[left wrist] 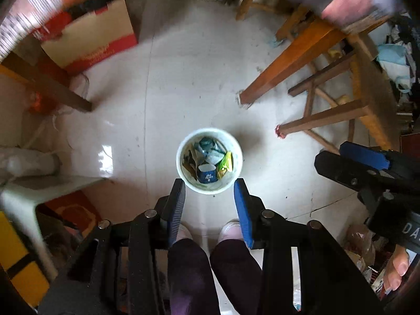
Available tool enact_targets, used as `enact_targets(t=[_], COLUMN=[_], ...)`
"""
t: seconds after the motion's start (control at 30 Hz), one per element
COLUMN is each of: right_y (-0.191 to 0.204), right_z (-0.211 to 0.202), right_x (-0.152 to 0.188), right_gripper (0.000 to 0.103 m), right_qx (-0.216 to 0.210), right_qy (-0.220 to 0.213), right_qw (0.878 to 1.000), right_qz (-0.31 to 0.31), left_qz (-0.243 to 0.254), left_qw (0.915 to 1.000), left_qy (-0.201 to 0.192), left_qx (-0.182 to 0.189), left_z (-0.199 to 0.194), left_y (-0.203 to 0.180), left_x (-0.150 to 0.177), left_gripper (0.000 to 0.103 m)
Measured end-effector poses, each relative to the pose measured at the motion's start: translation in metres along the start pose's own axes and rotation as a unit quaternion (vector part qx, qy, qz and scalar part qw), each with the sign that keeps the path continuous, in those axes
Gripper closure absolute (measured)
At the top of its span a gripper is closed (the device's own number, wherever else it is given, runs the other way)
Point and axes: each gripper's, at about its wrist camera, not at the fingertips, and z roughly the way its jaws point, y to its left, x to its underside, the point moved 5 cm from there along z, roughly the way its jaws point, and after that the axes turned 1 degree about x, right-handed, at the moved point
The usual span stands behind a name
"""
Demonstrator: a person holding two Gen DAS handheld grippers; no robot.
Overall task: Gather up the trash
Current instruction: 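Raise both open grippers from the bin back toward the table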
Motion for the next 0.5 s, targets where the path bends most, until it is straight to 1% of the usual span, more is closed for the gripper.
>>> enact_targets(t=[0.07,0.13,0.27,0.37,0.5], right_y=[0.011,0.023,0.044,0.064,0.091], right_z=[-0.028,-0.059,-0.116,-0.16,-0.21], right_x=[-0.002,-0.005,-0.008,-0.01,-0.008], right_gripper=[0.052,0.052,0.052,0.052,0.052], right_qx=[0.002,0.008,0.012,0.009,0.015], right_qy=[-0.013,-0.029,-0.058,-0.083,-0.115], right_qw=[1.0,0.999,0.998,0.996,0.992], right_qz=[-0.006,-0.014,-0.025,-0.031,-0.044], left_qz=[0.003,0.006,0.012,0.022,0.035], left_qw=[0.9999,0.9994,0.9977,0.9954,0.9898], left_qy=[-0.016,-0.036,-0.066,-0.094,-0.138], left_qx=[0.0,-0.001,-0.001,0.0,0.006], left_z=[-0.032,-0.073,-0.137,-0.189,-0.262], left_y=[-0.002,-0.003,-0.007,-0.008,-0.011], left_x=[-0.004,-0.007,-0.011,-0.014,-0.016], left_gripper=[0.066,0.065,0.065,0.065,0.065])
